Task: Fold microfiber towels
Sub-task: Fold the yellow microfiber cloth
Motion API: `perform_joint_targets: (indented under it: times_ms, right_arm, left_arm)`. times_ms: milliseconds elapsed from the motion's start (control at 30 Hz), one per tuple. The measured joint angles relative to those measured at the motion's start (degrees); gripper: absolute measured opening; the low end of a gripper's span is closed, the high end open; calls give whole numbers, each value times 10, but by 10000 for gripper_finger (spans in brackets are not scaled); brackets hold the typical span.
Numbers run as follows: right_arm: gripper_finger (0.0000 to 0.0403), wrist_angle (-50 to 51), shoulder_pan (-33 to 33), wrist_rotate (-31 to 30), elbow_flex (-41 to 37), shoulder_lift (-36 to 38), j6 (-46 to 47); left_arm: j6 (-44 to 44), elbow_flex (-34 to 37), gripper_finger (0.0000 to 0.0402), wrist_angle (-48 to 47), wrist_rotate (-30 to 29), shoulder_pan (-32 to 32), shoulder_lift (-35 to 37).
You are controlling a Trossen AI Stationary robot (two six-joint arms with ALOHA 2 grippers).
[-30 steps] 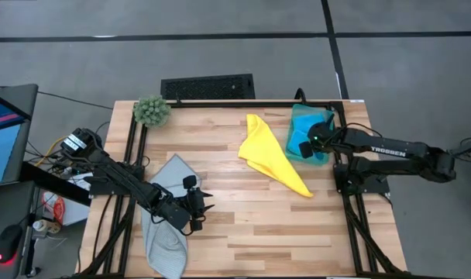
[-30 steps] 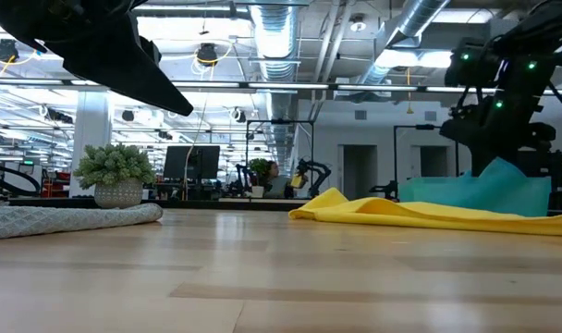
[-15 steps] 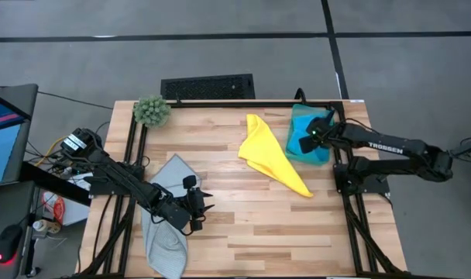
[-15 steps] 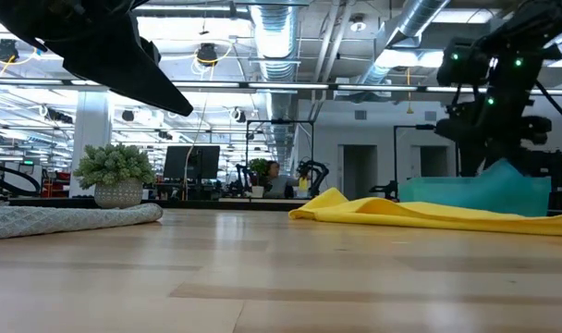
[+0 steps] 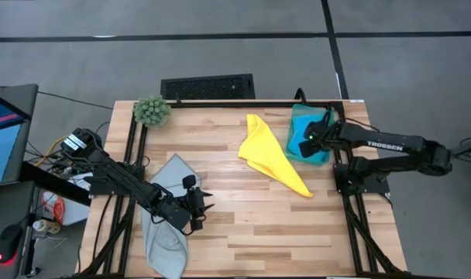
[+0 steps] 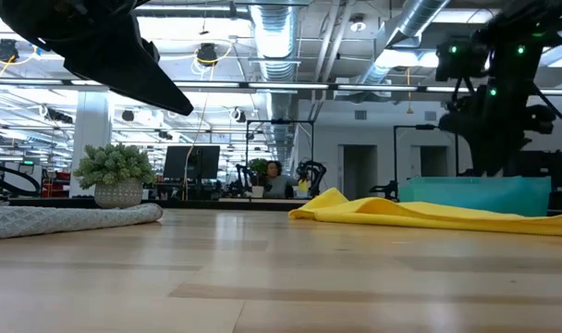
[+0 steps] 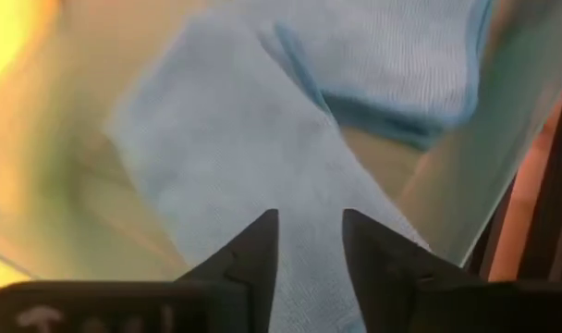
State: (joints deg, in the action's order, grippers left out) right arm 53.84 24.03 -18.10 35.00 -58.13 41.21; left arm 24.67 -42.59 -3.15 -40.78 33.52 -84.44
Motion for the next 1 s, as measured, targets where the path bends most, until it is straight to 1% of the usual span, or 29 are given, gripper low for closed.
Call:
perform_joint_targets:
  times_ms: [167, 300, 400, 500, 633, 700, 800, 900, 1000]
  right_arm:
    - [115, -8, 0, 3, -21, -61, 13]
    - [108, -24, -3, 11, -20, -101, -3]
    - [108, -23, -20, 0, 7, -101, -7]
    - [107, -15, -44, -16, 40, -73, -9]
    - [107, -18, -93, -15, 75, -17, -9]
    - [107, -33, -136, -12, 77, 10, 3]
    - [107, -38, -212, -8, 77, 36, 29]
    - [107, -38, -293, -15, 76, 46, 72]
    - [107, -44, -368, -27, 76, 44, 125]
  left_arm:
    - [10, 0, 151, 1, -5, 0, 0]
    - [13, 0, 151, 2, -5, 0, 0]
    - [-10, 0, 151, 8, -5, -7, 0]
    - [-48, 0, 151, 46, 6, -27, 0]
    - [-126, 0, 151, 101, 67, -78, 0]
    - [-172, 0, 151, 122, 96, -117, 0]
    - [-231, 0, 151, 127, 129, -188, 0]
    - [-286, 0, 151, 141, 198, -263, 0]
    - [-320, 0, 151, 153, 273, -332, 0]
